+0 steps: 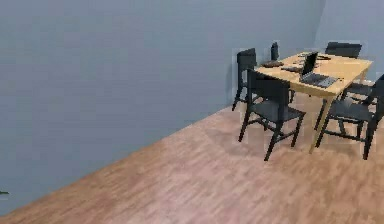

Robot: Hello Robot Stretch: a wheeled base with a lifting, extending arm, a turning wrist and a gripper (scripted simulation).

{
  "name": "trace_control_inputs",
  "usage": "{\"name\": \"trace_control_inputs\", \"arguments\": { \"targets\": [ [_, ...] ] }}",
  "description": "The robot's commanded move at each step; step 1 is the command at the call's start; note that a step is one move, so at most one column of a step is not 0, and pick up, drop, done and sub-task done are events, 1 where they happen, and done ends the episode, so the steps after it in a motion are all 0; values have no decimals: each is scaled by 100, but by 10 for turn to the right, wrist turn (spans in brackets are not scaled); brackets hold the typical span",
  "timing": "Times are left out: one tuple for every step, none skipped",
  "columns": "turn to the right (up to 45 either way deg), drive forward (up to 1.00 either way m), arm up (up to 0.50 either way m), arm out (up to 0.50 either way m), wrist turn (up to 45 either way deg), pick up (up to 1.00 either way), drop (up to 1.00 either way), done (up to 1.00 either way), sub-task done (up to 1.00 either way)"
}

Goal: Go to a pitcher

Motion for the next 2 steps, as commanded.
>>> {"name": "trace_control_inputs", "arguments": {
  "targets": [
    [450, 0, 0, 0, 0, 0, 0, 0, 0],
    [0, 100, 0, 0, 0, 0, 0, 0, 0]
  ]
}}
